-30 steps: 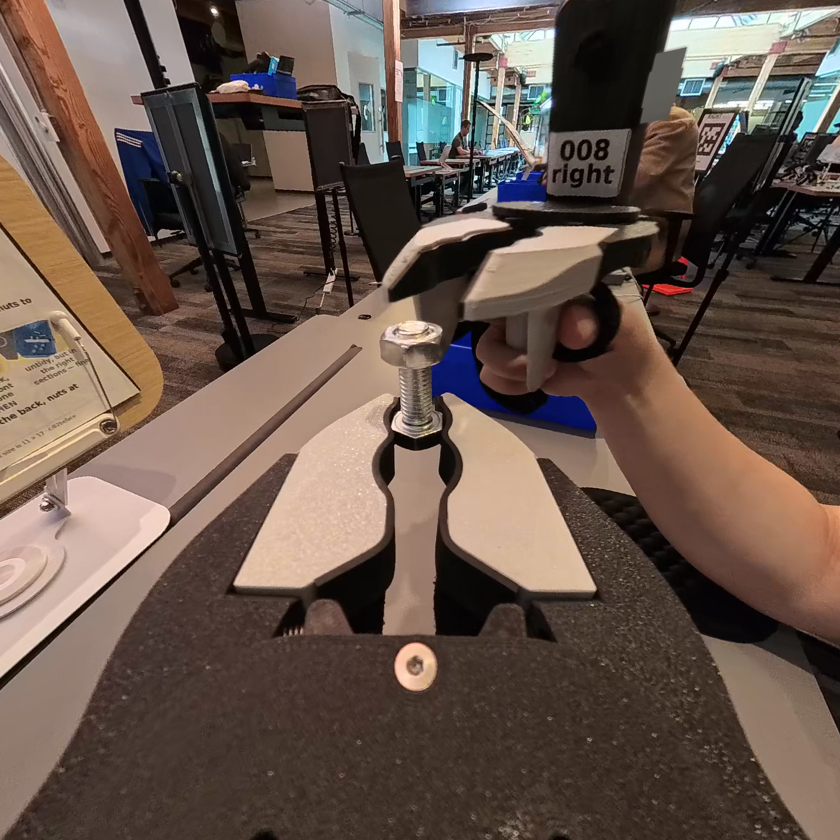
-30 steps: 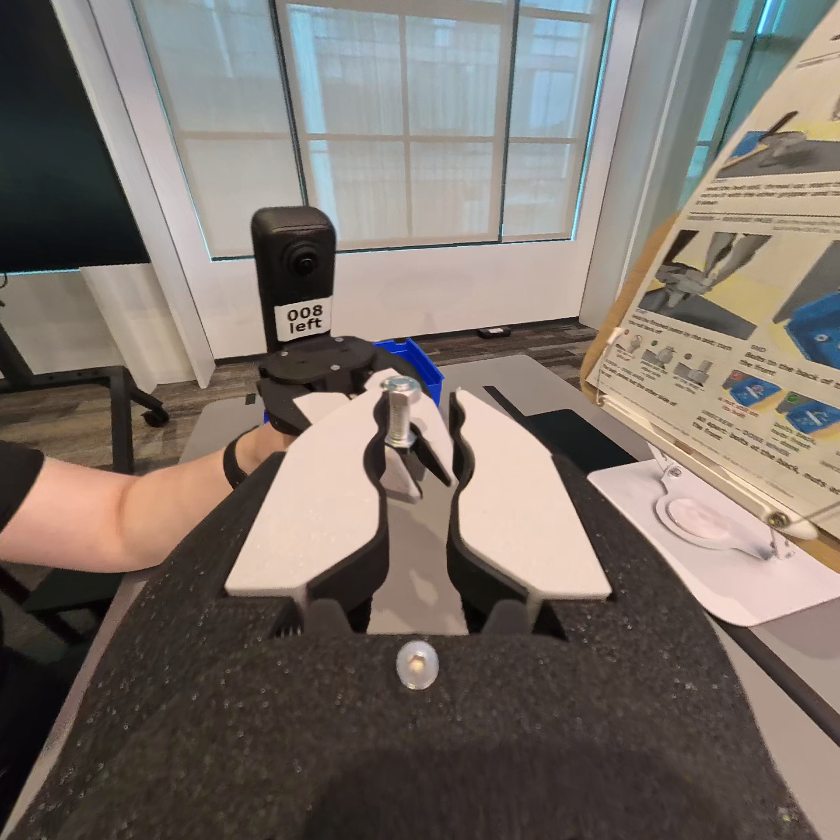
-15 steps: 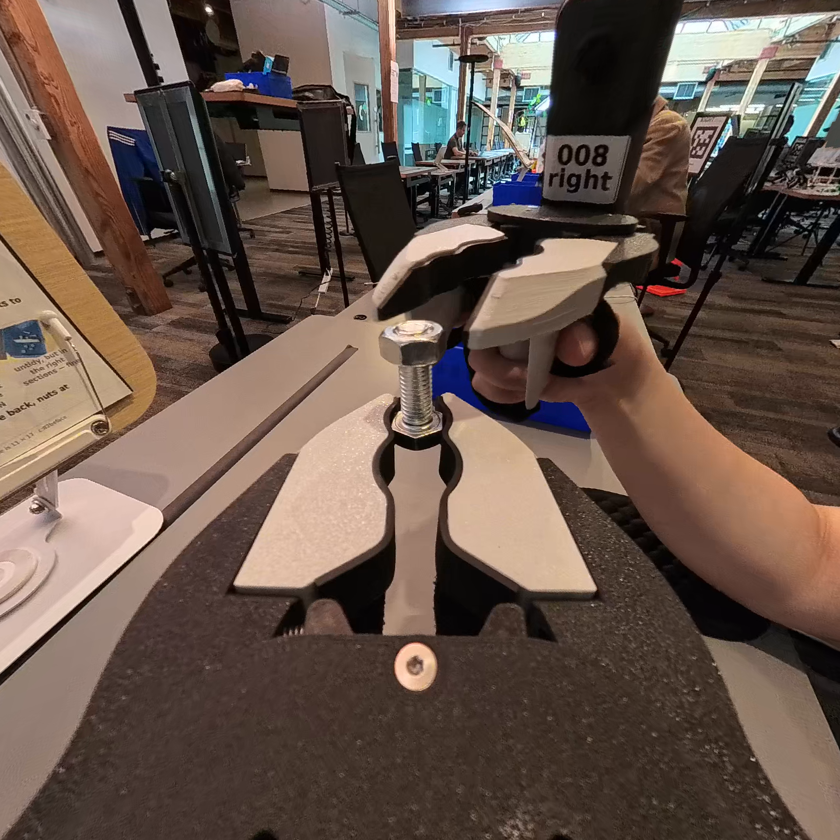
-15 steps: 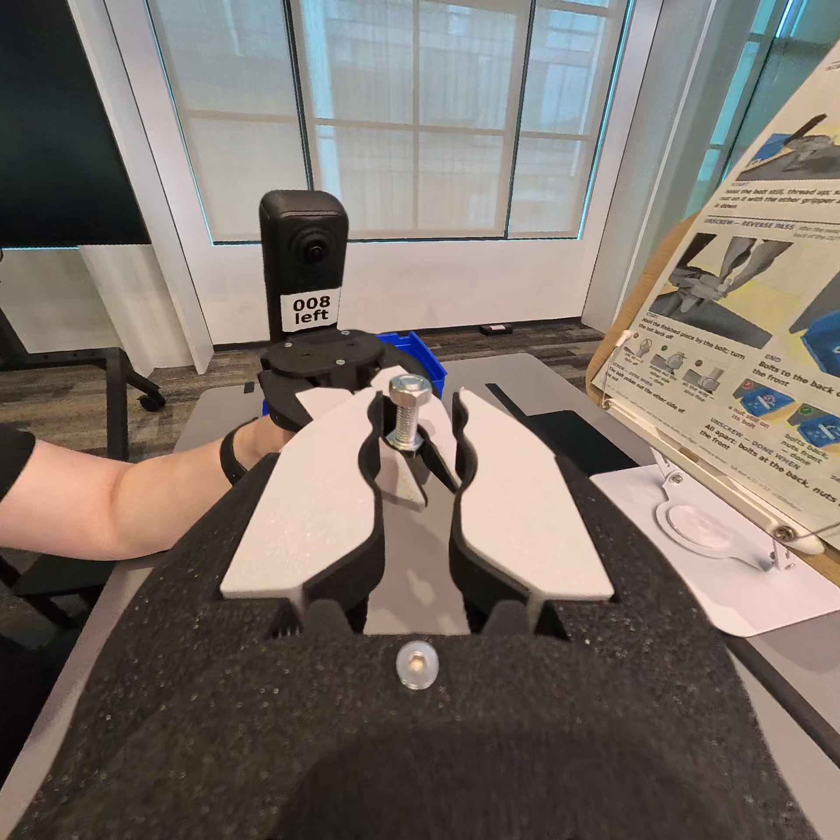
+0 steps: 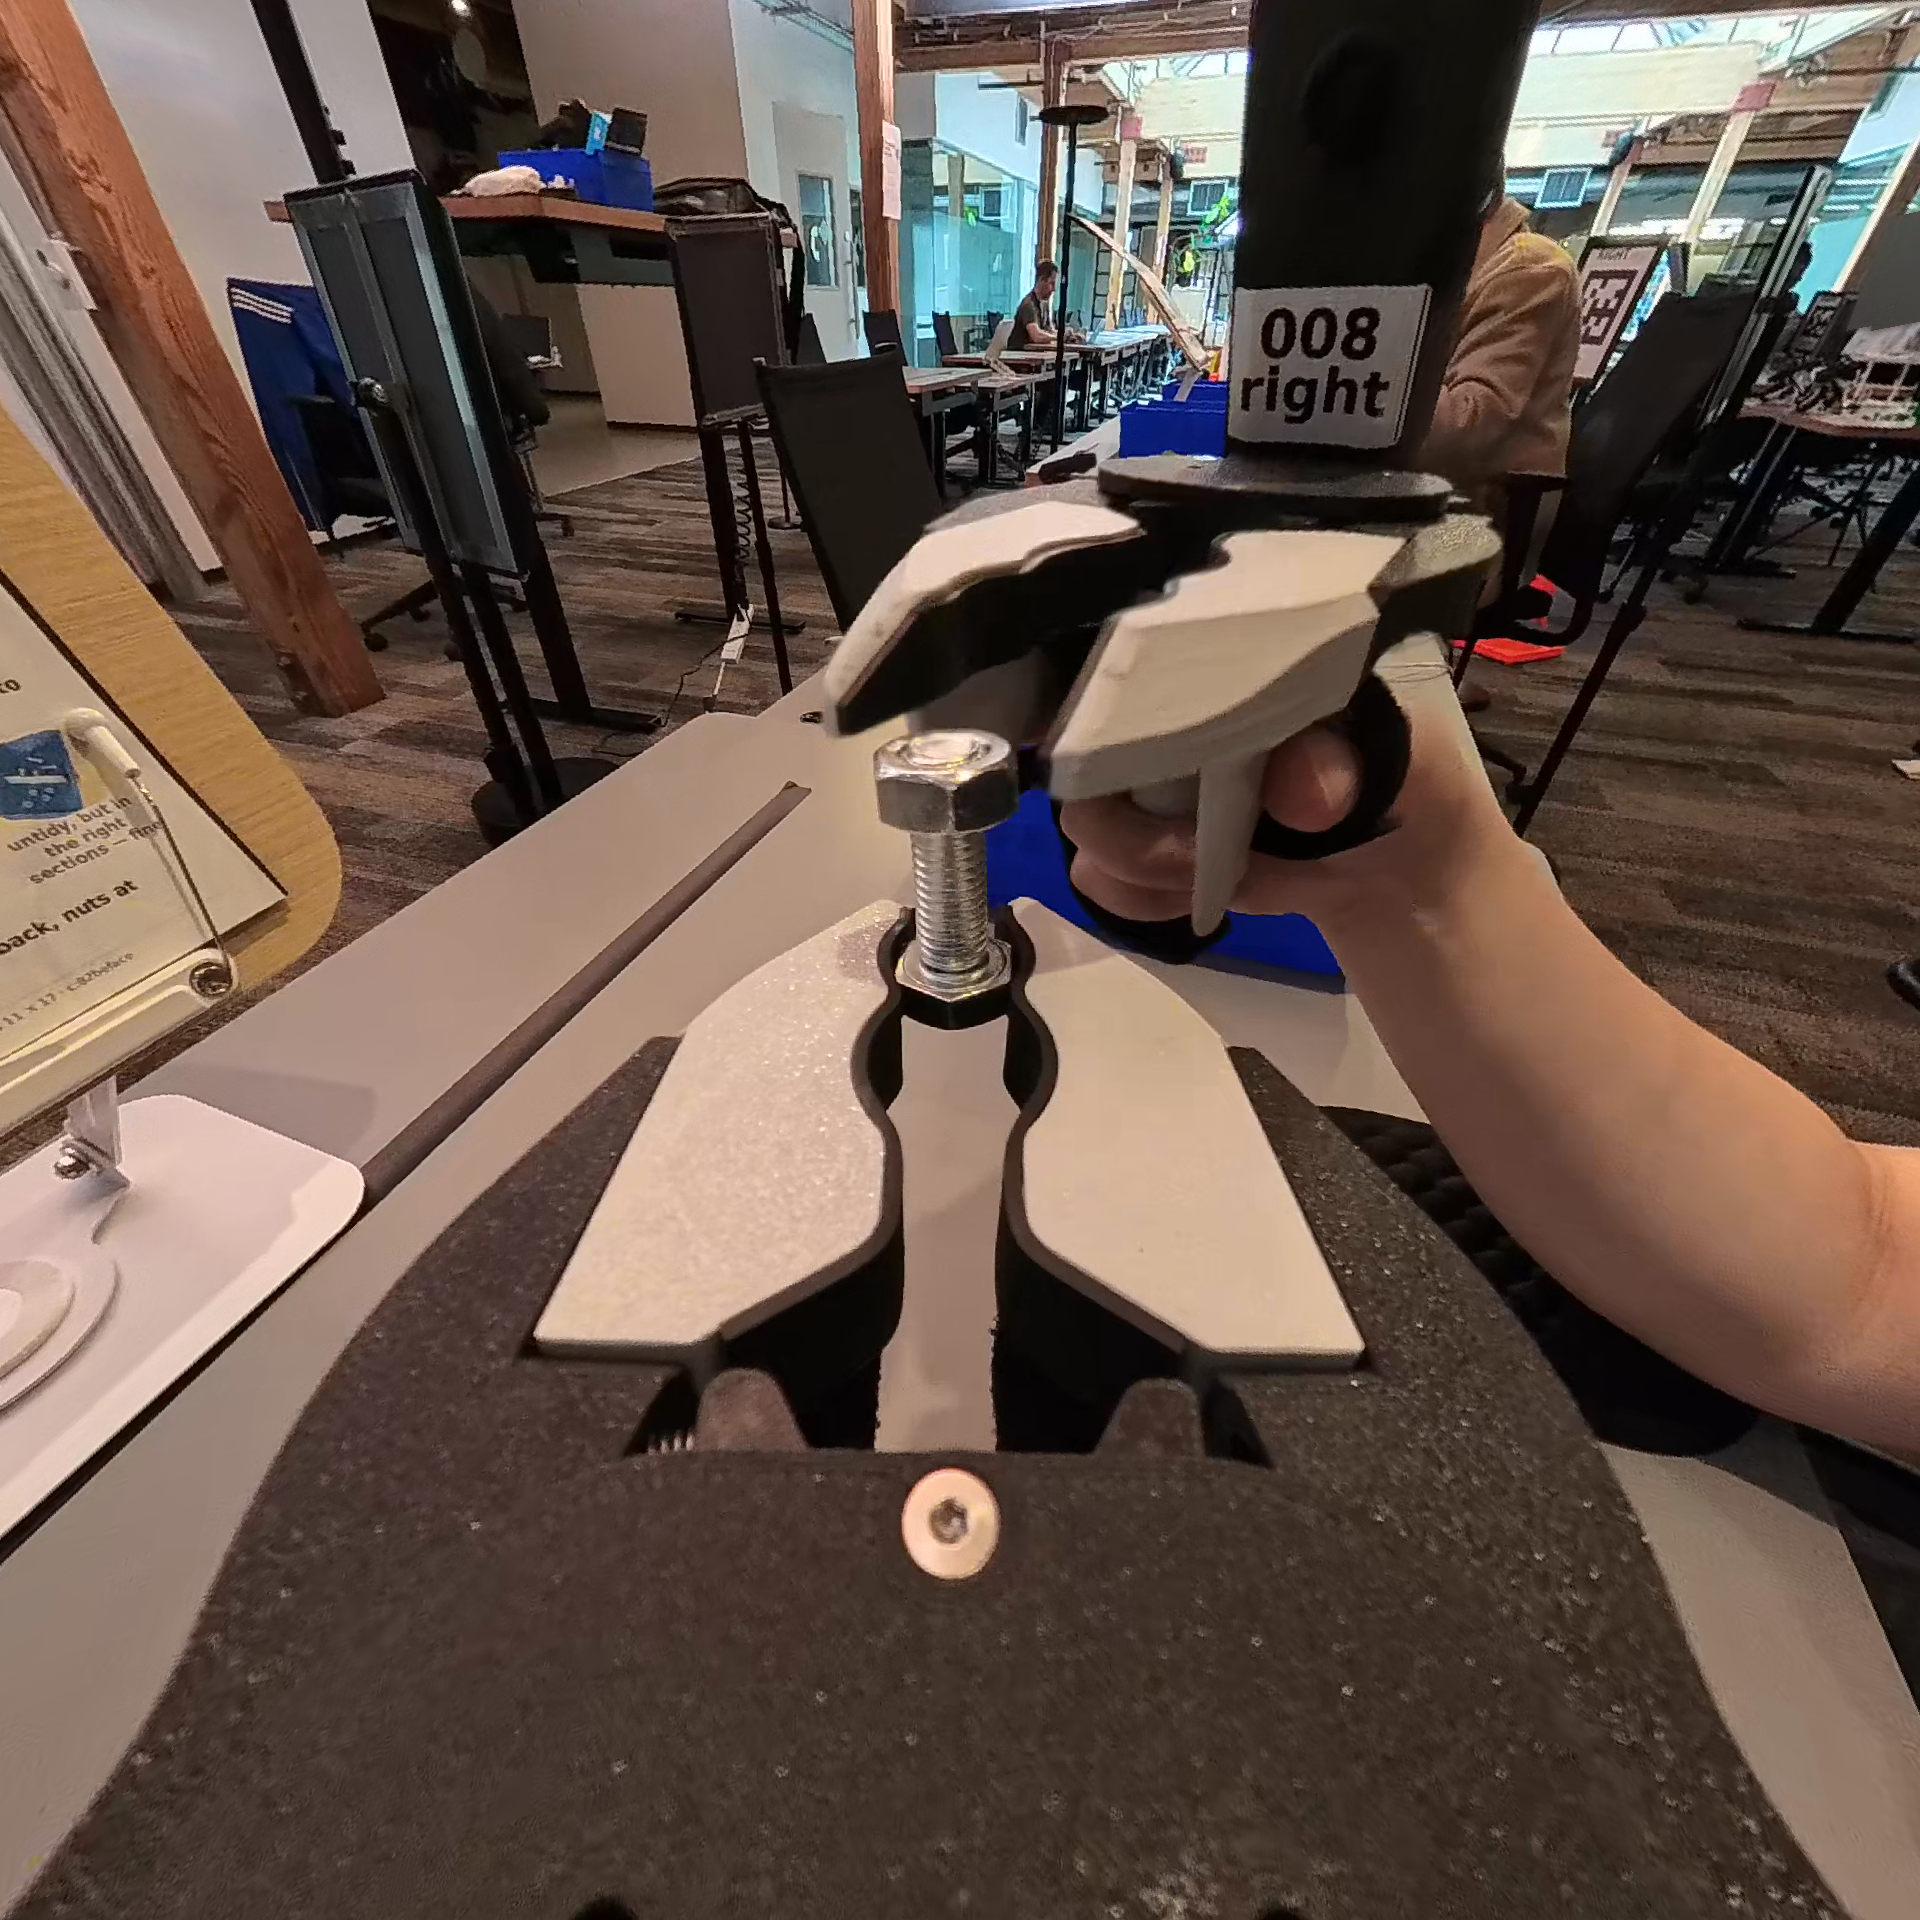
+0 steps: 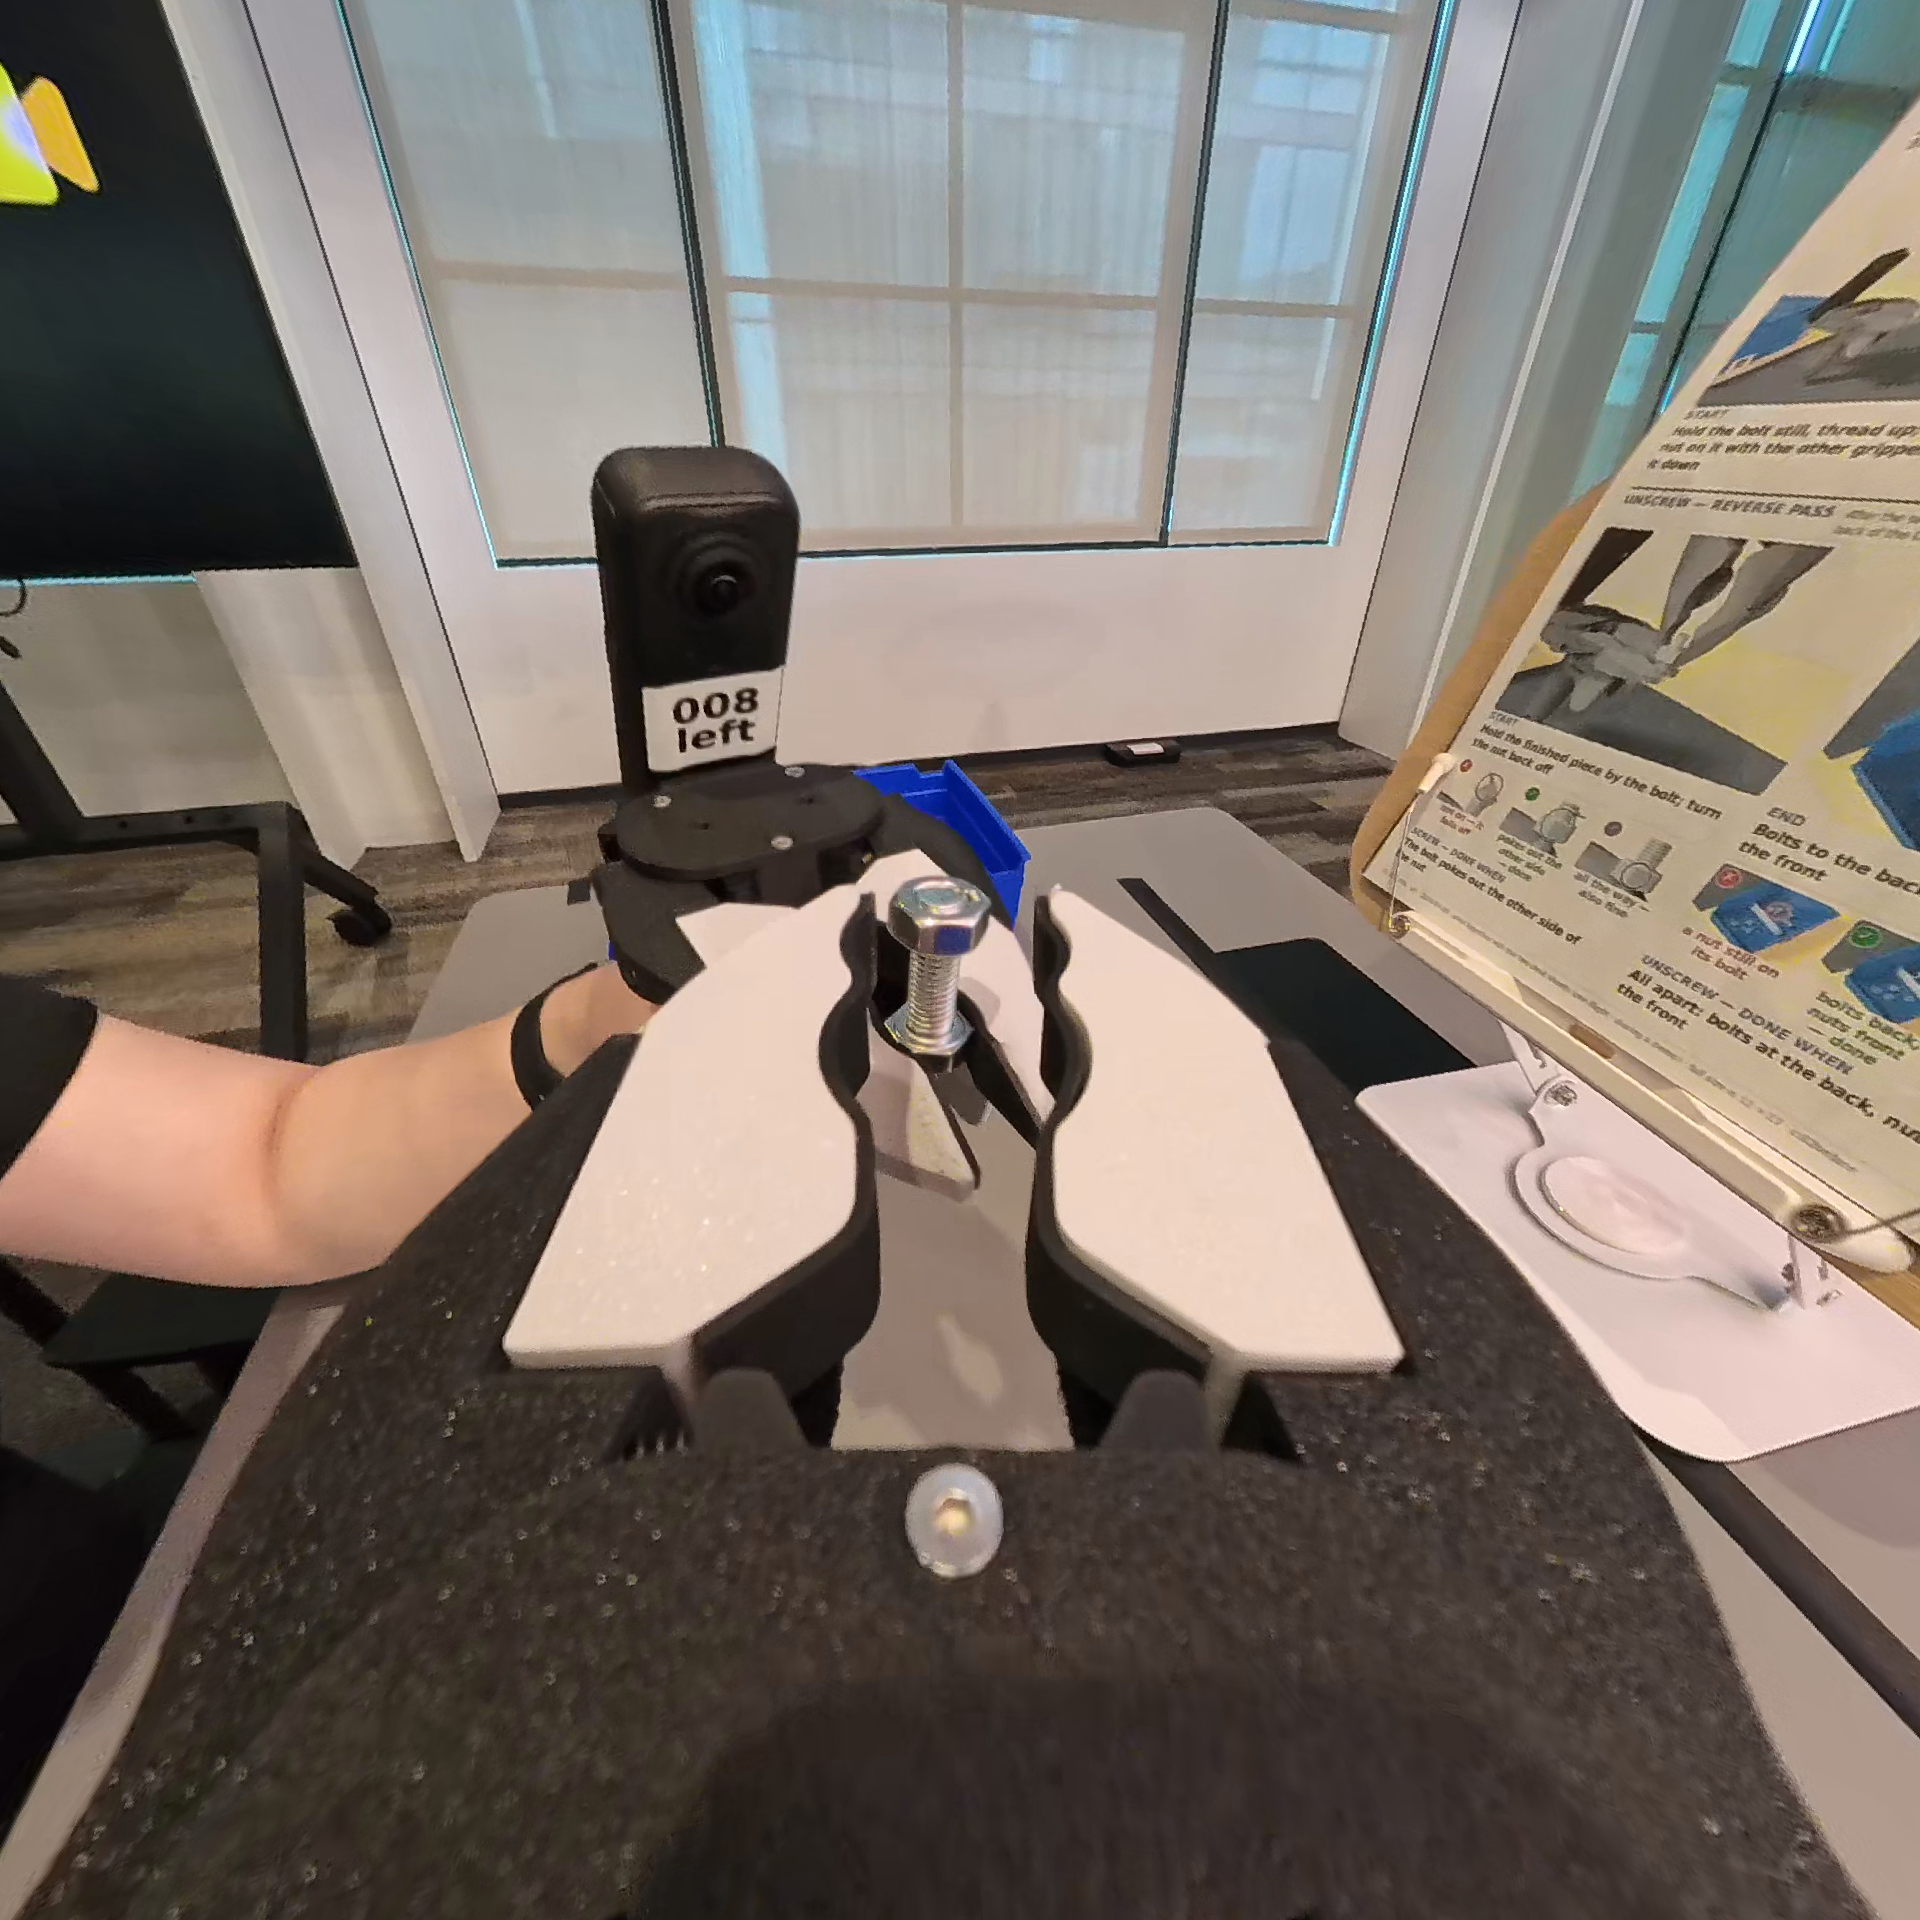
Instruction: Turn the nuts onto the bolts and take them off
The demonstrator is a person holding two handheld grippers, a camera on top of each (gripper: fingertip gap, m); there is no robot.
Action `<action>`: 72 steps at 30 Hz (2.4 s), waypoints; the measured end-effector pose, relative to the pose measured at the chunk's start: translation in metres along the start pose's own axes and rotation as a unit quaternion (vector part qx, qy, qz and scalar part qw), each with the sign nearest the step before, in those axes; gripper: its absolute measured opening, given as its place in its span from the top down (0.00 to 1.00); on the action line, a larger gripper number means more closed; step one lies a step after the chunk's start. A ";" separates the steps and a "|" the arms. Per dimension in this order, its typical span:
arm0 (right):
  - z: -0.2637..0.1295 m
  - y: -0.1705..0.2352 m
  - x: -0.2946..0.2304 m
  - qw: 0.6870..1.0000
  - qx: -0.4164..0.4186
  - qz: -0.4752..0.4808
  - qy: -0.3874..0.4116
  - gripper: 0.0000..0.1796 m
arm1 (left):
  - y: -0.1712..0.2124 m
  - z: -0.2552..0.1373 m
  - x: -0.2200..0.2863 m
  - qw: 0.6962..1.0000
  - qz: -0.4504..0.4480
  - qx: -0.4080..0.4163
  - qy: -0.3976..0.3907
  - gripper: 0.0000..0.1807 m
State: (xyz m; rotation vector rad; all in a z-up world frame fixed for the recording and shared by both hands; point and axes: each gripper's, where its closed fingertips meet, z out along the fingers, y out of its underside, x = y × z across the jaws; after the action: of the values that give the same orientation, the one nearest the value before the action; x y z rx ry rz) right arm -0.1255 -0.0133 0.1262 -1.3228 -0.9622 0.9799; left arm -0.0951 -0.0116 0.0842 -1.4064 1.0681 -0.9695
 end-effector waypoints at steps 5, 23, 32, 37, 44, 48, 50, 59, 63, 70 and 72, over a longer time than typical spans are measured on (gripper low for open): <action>-0.002 0.004 0.004 1.000 -0.005 0.009 0.002 0.84 | 0.000 0.000 -0.001 1.000 -0.002 0.000 0.000 0.92; -0.008 0.003 0.007 1.000 -0.005 0.009 0.006 0.85 | -0.002 -0.002 0.000 1.000 -0.004 0.005 0.001 0.92; 0.005 0.003 0.000 1.000 -0.008 -0.004 0.004 0.85 | -0.002 0.000 0.003 1.000 -0.001 0.003 0.004 0.92; -0.002 0.003 0.002 1.000 -0.006 0.002 0.000 0.85 | -0.002 -0.001 0.002 1.000 -0.002 0.004 0.003 0.92; -0.001 -0.002 -0.002 1.000 0.004 0.003 -0.009 0.84 | -0.001 0.001 0.003 1.000 -0.002 0.002 0.006 0.92; 0.002 0.002 0.000 1.000 -0.005 -0.001 0.001 0.84 | -0.001 0.002 0.005 1.000 0.000 0.000 0.006 0.92; -0.001 0.001 0.001 1.000 -0.004 0.004 -0.002 0.84 | -0.001 0.001 0.004 1.000 -0.002 0.001 0.007 0.92; -0.020 0.004 -0.002 0.998 -0.052 0.026 0.000 0.84 | 0.004 0.001 -0.005 1.000 0.009 -0.009 -0.013 0.92; -0.027 0.006 0.016 0.984 -0.154 0.080 0.048 0.84 | 0.007 0.003 -0.012 0.999 0.015 -0.014 -0.028 0.92; -0.009 0.000 0.032 0.900 -0.405 0.140 0.082 0.82 | 0.019 0.006 -0.030 0.996 0.026 -0.039 -0.080 0.92; -0.006 0.007 0.038 0.868 -0.464 0.142 0.106 0.82 | 0.022 0.007 -0.034 0.994 0.031 -0.045 -0.094 0.92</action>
State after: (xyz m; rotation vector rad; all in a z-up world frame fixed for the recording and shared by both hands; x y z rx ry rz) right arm -0.1086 0.0207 0.1193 -2.3793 -1.1306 0.5395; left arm -0.0996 0.0219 0.0616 -1.4981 1.0189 -0.7374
